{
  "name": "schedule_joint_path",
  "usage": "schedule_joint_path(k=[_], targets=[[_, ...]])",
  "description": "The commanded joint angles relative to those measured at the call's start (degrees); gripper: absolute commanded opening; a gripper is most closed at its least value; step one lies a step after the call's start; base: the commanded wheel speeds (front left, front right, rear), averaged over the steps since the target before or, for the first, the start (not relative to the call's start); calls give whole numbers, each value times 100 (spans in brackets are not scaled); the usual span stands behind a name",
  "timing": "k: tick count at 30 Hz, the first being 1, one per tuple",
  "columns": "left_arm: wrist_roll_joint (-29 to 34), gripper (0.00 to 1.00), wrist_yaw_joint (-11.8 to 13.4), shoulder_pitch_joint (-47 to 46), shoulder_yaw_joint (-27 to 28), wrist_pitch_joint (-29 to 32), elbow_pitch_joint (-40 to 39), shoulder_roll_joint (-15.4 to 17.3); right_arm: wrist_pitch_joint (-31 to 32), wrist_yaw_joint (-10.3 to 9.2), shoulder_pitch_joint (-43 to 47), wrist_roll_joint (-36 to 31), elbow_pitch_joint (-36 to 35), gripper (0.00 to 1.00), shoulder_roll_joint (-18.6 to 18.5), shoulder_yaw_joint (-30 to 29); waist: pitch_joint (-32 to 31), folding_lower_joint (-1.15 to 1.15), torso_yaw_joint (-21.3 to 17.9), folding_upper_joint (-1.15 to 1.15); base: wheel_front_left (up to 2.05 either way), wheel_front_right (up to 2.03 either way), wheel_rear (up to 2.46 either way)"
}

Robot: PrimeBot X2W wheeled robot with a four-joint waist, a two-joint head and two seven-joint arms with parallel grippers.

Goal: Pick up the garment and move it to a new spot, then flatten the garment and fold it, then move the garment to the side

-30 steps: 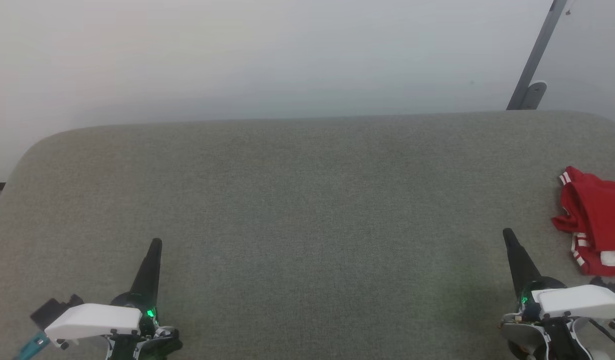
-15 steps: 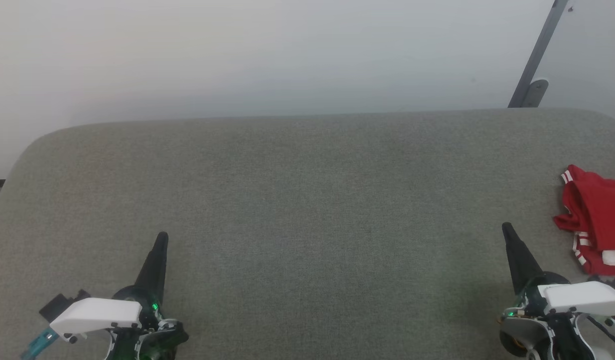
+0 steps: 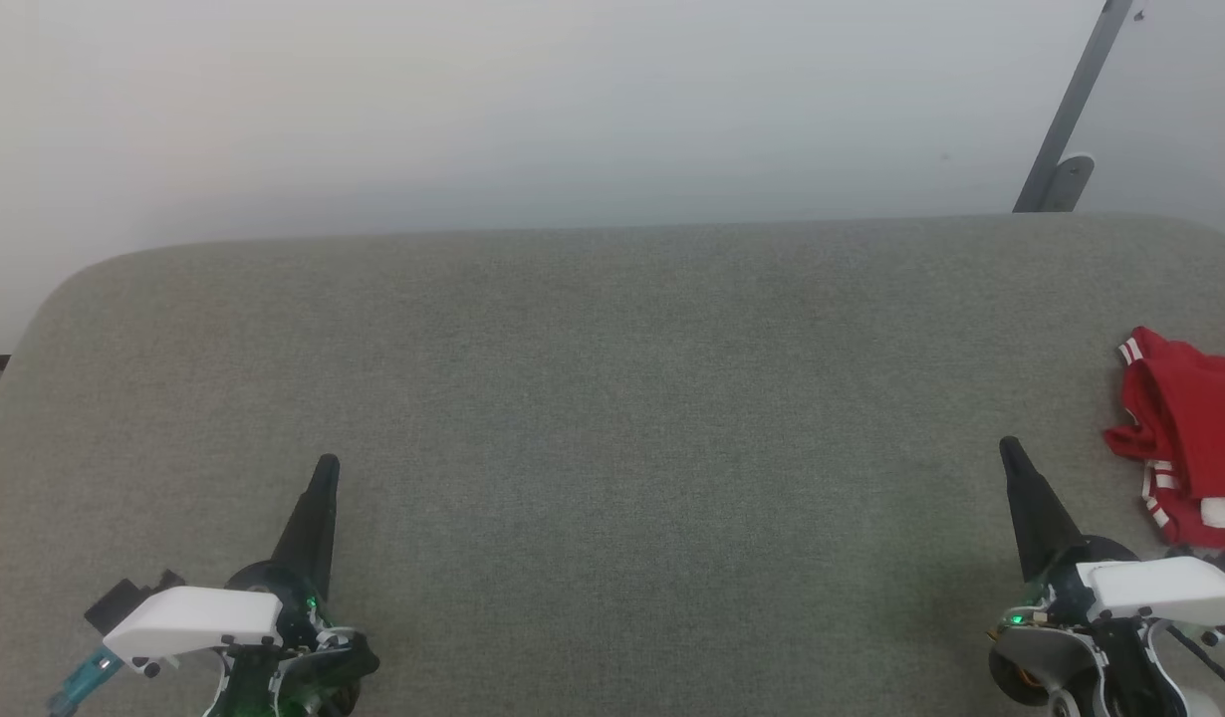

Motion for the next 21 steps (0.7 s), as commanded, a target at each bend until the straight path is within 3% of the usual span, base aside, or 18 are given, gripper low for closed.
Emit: schedule_joint_path(k=[1, 21], targets=[[-21, 0, -28, -57, 4, 15, 2, -16, 18, 0, -34, 21, -25, 0, 22, -8, 0, 0, 0, 0, 0, 0, 0], [-18, 0, -28, -58, 8, 17, 1, -19, 17, 0, -33, 22, -25, 0, 22, -7, 0, 0, 0, 0, 0, 0, 0]])
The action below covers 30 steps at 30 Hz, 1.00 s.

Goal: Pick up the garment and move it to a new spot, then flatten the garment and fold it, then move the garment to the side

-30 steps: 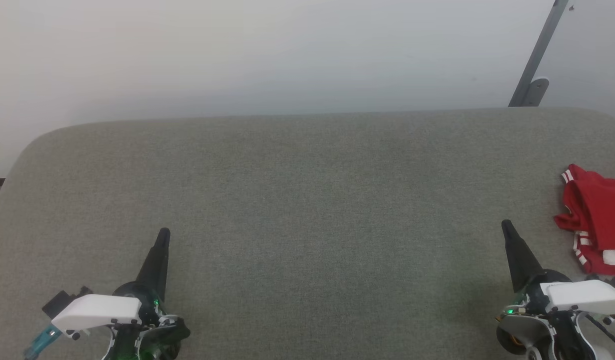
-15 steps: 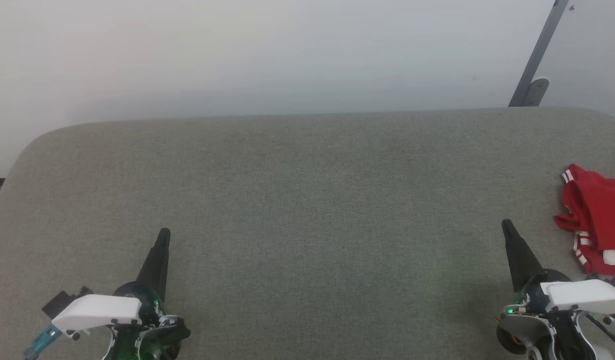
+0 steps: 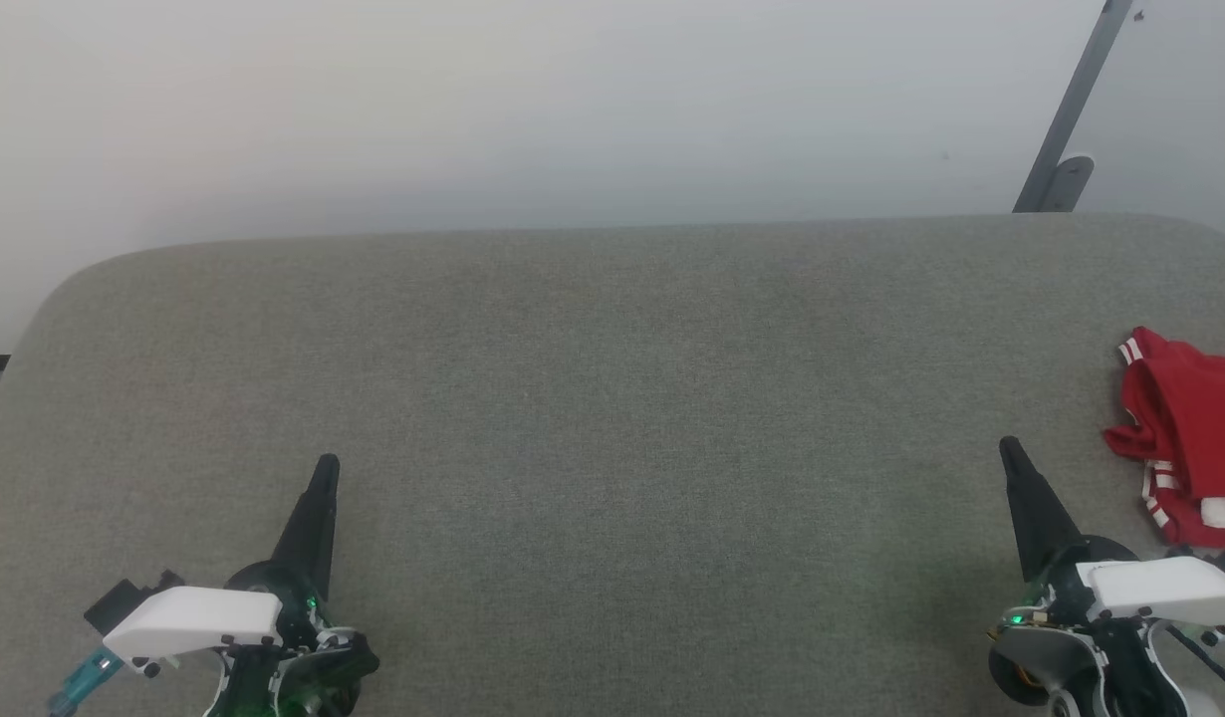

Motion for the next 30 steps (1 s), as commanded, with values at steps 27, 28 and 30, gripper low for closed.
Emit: schedule_joint_path(k=[27, 28, 30], targets=[[-14, 0, -29, -58, 11, 19, 0, -20, 16, 0, -33, 23, -24, 0, 22, -6, 0, 0, 0, 0, 0, 0, 0], [-14, 0, -29, -58, 10, 19, 0, -20, 16, 0, -33, 23, -24, 0, 22, -5, 0, 0, 0, 0, 0, 0, 0], [-14, 0, -29, -58, 11, 20, -1, -19, 16, 0, -33, 23, -24, 0, 22, -6, 0, 0, 0, 0, 0, 0, 0]])
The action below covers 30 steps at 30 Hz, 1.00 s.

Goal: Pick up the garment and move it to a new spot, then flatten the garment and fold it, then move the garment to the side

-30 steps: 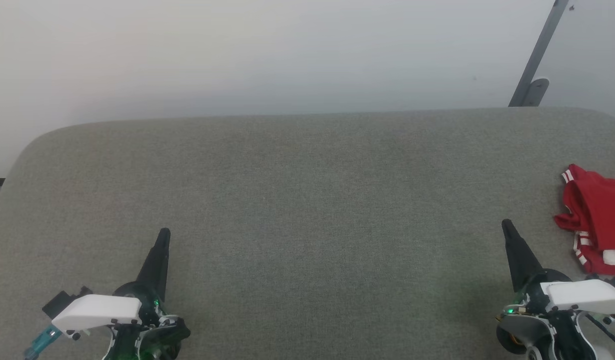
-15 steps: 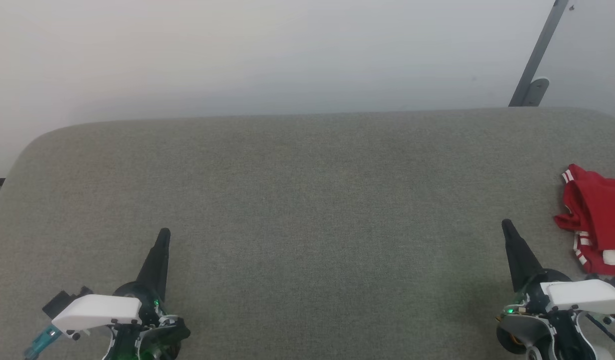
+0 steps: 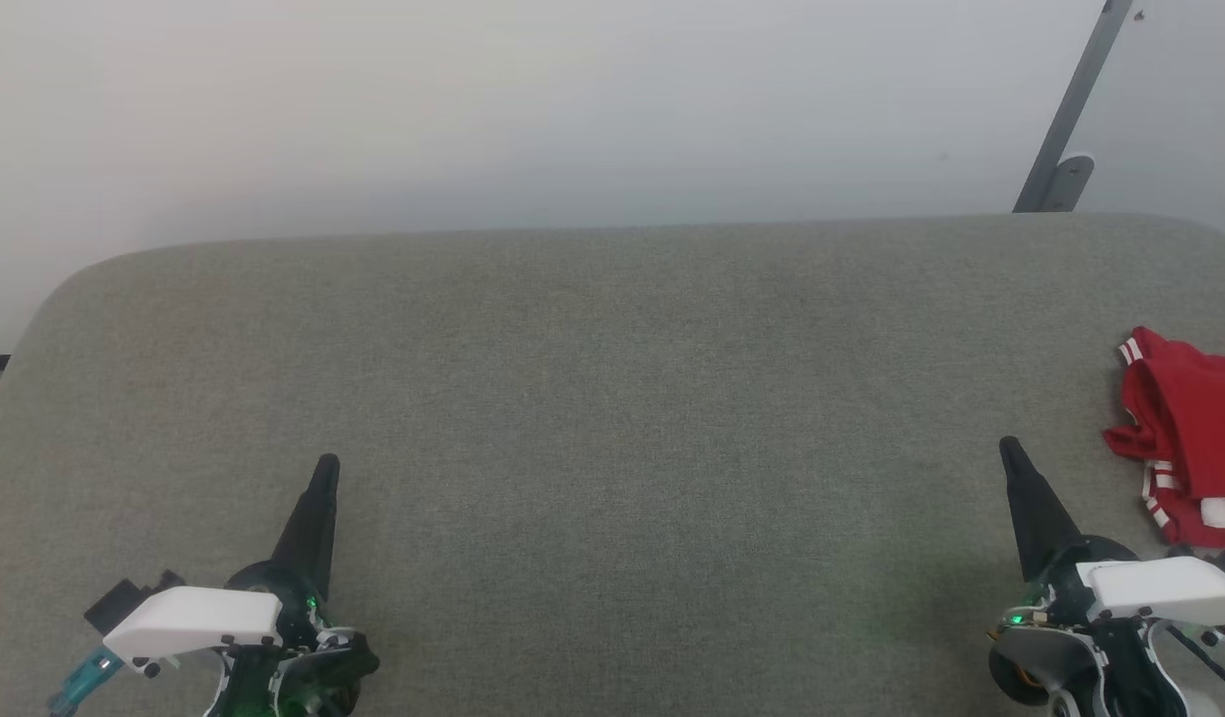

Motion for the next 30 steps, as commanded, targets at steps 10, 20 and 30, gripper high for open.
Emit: schedule_joint_path(k=[10, 20, 30], targets=[[-13, 0, -29, -57, 10, 21, -1, -18, 16, 0, -32, 23, -23, 0, 21, -6, 0, 0, 0, 0, 0, 0, 0], [-12, 0, -28, -58, 11, 21, -1, -18, 15, 0, -32, 23, -23, 0, 21, -6, 0, 0, 0, 0, 0, 0, 0], [-11, 0, -28, -58, 11, 22, -1, -19, 15, 0, -32, 23, -23, 0, 21, -6, 0, 0, 0, 0, 0, 0, 0]])
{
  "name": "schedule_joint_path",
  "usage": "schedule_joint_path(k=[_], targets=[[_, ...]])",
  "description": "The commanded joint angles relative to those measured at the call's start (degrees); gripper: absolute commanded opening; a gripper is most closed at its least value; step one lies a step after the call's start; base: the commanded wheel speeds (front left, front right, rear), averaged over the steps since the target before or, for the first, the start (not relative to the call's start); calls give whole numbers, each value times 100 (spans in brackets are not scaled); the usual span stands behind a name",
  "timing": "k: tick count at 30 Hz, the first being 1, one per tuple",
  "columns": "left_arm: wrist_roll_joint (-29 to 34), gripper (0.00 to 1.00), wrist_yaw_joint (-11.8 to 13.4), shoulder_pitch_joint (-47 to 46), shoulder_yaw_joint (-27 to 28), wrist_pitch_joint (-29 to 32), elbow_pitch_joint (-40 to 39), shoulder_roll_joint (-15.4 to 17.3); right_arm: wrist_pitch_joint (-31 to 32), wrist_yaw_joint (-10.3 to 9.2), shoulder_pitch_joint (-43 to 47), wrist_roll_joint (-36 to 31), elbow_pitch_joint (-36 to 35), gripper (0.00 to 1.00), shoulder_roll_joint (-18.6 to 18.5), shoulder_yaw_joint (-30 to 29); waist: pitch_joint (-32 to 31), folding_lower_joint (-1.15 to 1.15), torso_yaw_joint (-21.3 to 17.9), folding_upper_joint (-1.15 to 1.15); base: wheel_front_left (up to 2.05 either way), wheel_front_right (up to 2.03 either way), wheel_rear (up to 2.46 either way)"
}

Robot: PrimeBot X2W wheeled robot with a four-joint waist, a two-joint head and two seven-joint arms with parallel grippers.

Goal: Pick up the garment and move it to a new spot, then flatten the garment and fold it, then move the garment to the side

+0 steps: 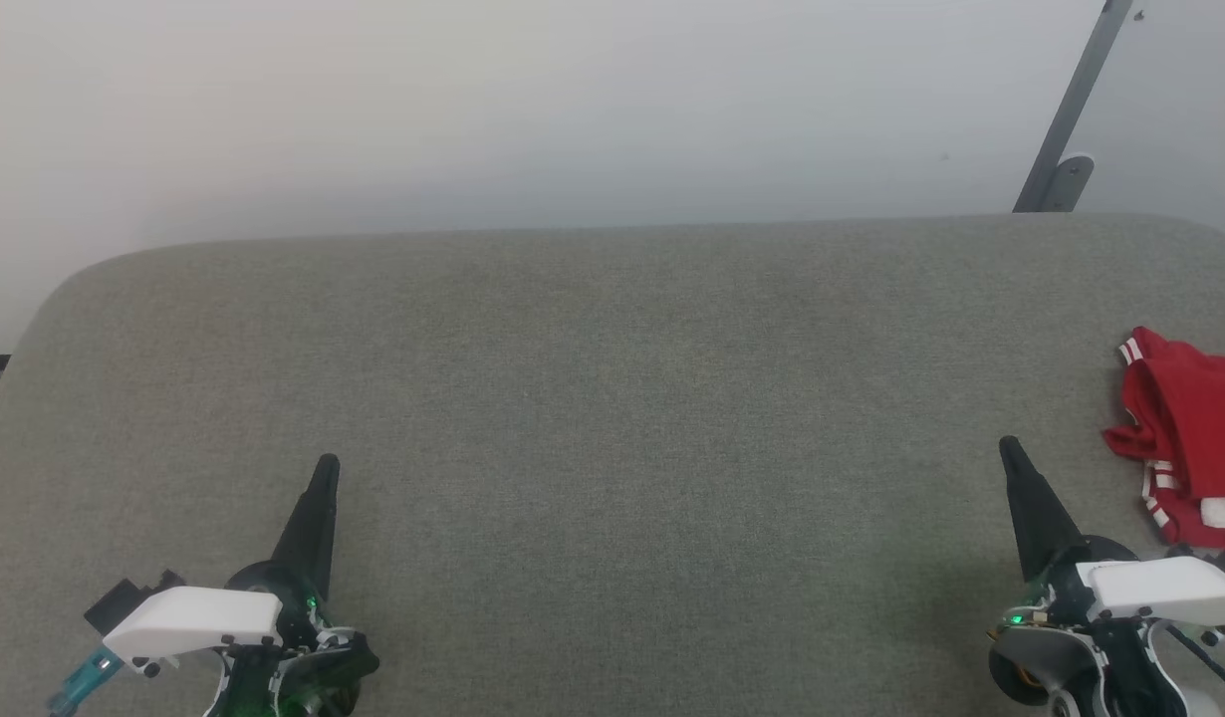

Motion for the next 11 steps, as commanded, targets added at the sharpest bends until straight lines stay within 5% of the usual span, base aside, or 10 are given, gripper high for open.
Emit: schedule_joint_path(k=[1, 11], targets=[[-11, 0, -28, -58, 10, 21, -1, -19, 15, 0, -32, 23, -23, 0, 21, -5, 0, 0, 0, 0, 0, 0, 0], [-11, 0, -27, -58, 10, 22, -1, -18, 15, 0, -32, 24, -23, 0, 21, -6, 0, 0, 0, 0, 0, 0, 0]])
